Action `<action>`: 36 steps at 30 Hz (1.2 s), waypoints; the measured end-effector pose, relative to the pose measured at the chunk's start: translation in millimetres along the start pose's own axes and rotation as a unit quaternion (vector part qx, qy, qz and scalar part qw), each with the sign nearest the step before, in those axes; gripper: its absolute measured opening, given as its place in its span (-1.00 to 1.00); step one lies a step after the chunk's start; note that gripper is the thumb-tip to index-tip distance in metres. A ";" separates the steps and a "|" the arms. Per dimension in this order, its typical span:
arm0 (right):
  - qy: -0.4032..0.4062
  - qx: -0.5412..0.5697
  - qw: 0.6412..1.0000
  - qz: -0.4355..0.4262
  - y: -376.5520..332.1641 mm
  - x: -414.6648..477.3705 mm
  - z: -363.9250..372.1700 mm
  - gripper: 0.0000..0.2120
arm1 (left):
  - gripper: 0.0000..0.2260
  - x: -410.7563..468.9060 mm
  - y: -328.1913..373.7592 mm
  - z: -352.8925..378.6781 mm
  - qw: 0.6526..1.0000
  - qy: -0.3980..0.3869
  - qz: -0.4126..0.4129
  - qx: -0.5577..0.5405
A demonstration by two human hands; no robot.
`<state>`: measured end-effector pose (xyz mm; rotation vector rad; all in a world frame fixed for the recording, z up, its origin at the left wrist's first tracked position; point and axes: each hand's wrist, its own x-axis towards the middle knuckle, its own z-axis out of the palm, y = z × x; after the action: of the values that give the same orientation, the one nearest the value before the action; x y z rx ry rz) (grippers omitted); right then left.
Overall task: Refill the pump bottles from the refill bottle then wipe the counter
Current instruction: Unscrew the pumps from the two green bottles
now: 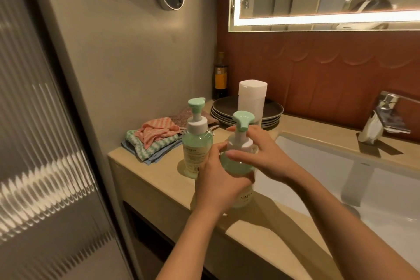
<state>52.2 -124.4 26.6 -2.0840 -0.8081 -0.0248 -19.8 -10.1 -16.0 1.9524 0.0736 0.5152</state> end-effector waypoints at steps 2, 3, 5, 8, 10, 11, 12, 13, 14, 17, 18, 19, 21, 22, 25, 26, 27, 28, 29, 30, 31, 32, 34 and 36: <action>0.103 -0.131 0.986 0.012 -1.3 2.4 10.3 -0.33 | -0.43 -2.5 -0.3 2.6 1.000 0.007 -0.007 0.001; 0.141 -0.138 0.980 0.016 -5.0 2.1 13.5 -0.28 | -0.46 -3.5 -0.2 3.1 1.000 0.011 -0.007 -0.001; 0.177 -0.097 0.979 0.008 -9.6 -0.3 15.1 -0.32 | -0.48 -4.2 -0.6 2.3 1.000 0.013 -0.003 -0.006; 0.113 0.023 0.993 0.011 -8.4 -4.0 4.7 -0.57 | -0.45 -3.7 1.1 -0.3 1.000 0.006 0.002 -0.006; 0.023 0.101 0.995 0.006 -8.3 -8.0 -3.8 -0.65 | -0.43 -4.1 2.2 -0.8 1.000 0.003 0.001 -0.013; -0.012 0.135 0.991 0.002 -8.3 -9.6 -5.5 -0.66 | -0.43 -4.3 2.2 -0.6 1.000 0.003 -0.002 -0.018; -0.029 0.156 0.987 0.000 -7.0 -9.5 -4.9 -0.66 | -0.43 -4.4 2.6 -0.5 1.000 0.003 -0.004 -0.021; -0.033 0.170 0.985 -0.004 -8.5 -9.9 -2.7 -0.64 | -0.44 -4.1 2.6 -0.4 1.000 0.004 -0.007 -0.021; -0.015 0.156 0.988 -0.006 -7.6 -8.5 1.4 -0.58 | -0.44 -4.2 2.6 -0.1 1.000 0.005 -0.010 -0.021; 0.098 -0.002 0.995 0.002 -4.7 -5.1 12.9 -0.30 | -0.42 -3.8 1.3 0.4 1.000 0.008 -0.016 -0.021; 0.130 -0.012 0.991 0.001 -5.5 -5.4 12.4 -0.32 | -0.43 -4.2 1.2 0.4 1.000 0.007 -0.013 -0.018; 0.148 0.007 0.989 0.001 -7.0 -7.1 10.4 -0.41 | -0.43 -4.7 1.4 0.2 1.000 0.006 -0.010 -0.016; 0.112 0.039 0.993 -0.007 -7.0 -9.9 4.9 -0.59 | -0.43 -5.5 2.1 0.0 1.000 0.006 -0.006 -0.016; 0.083 0.049 0.995 -0.012 -5.0 -10.5 2.6 -0.64 | -0.43 -6.1 2.4 0.2 1.000 0.008 -0.007 -0.017; 0.048 0.094 0.994 -0.015 -4.5 -9.4 6.3 -0.65 | -0.42 -5.8 1.3 1.5 1.000 0.012 -0.014 -0.020; 0.060 0.067 0.996 -0.007 -3.2 -8.3 11.2 -0.56 | -0.41 -5.5 0.5 2.2 1.000 0.014 -0.018 -0.020; 0.084 0.023 0.996 0.002 -1.4 -6.8 15.8 -0.48 | -0.41 -5.3 -0.5 2.7 0.999 0.014 -0.021 -0.020; 0.116 -0.019 0.993 0.006 -1.4 -6.1 18.9 -0.43 | -0.41 -5.3 -1.1 2.9 1.000 0.013 -0.020 -0.020; 0.147 -0.044 0.988 0.007 -2.2 -6.3 20.5 -0.41 | -0.42 -5.3 -1.7 2.9 1.000 0.013 -0.018 -0.019; 0.171 -0.042 0.984 0.001 -4.9 -7.5 20.5 -0.41 | -0.44 -5.6 -2.0 2.7 1.000 0.015 -0.015 -0.018; 0.183 -0.023 0.983 -0.005 -7.1 -8.5 18.9 -0.44 | -0.45 -5.8 -1.8 2.3 1.000 0.016 -0.011 -0.018; 0.182 0.004 0.983 -0.007 -8.2 -9.5 16.3 -0.50 | -0.45 -6.0 -1.4 1.9 1.000 0.016 -0.009 -0.019; 0.139 0.053 0.989 -0.011 -10.7 -12.3 10.8 -0.63 | -0.42 -5.9 -0.7 1.8 0.999 0.014 -0.009 -0.028; 0.092 0.090 0.992 -0.018 -10.4 -12.3 9.8 -0.68 | -0.41 -5.7 -0.7 2.3 0.999 0.015 -0.011 -0.033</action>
<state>34.1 -119.5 24.5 -1.8667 -0.7074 -0.1560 -23.9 -13.4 -19.3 1.8772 0.0961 0.5255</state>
